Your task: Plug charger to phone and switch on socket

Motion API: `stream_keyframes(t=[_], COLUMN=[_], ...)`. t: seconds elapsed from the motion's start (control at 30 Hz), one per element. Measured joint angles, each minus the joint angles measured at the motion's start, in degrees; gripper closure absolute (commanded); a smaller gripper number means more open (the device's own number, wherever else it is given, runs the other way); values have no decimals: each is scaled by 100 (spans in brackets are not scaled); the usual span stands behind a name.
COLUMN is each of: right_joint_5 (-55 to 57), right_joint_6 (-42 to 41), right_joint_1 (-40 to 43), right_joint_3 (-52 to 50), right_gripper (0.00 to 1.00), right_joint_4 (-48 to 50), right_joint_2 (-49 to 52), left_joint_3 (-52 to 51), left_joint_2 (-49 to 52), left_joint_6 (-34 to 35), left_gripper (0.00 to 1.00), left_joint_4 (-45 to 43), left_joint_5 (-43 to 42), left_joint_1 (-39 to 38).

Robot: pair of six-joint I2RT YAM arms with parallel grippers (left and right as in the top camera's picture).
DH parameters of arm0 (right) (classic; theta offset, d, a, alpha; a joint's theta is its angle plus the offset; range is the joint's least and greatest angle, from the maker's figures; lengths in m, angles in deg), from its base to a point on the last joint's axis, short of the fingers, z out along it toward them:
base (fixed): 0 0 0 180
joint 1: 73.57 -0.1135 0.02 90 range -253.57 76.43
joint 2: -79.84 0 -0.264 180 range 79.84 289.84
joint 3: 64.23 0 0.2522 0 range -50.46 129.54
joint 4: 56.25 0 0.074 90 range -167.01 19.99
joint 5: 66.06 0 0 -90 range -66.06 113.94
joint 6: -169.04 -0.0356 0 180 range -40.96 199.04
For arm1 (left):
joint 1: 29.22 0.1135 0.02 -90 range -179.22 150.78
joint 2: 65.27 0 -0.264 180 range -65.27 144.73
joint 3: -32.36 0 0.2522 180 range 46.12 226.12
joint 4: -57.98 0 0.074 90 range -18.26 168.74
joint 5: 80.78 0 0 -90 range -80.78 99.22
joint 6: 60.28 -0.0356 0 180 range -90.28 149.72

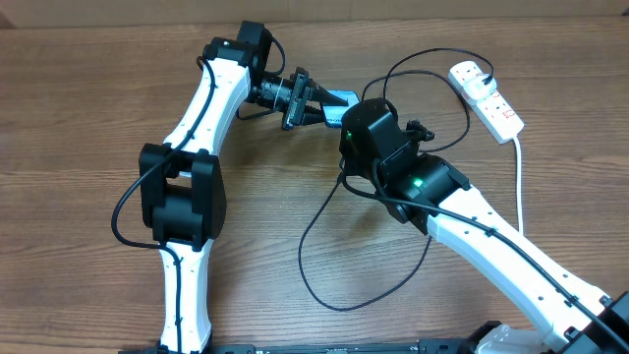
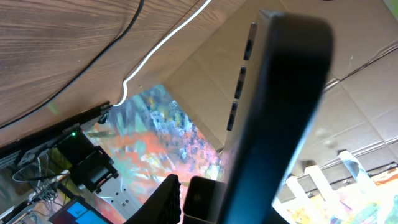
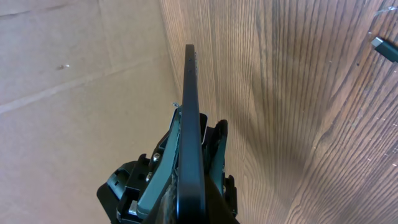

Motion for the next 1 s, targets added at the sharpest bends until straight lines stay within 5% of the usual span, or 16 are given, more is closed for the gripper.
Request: stream_keyframes(t=[0.57,0.73,0.83,1.0], right_joint_5=[-63,-55,-70,-151], right_joint_6=[-2,0,2,168], right_joint_1=[2,0,0,-2], right_joint_3=[-2,-2,-2,0], right_gripper=[96,73,50,37], right_joint_4=[13,105,140,262], right_joint_2=[0,-2,-33,-76], left_joint_3=[11,11,11,11], left_joint_2=[0,0,0,2], left_joint_6=[55,66,68,66], left_gripper=[91,96,96,96], left_joint_4=[-42,7,2,2], left_joint_5=[-15,46,160,459], left_joint_1=[7,4,4,4])
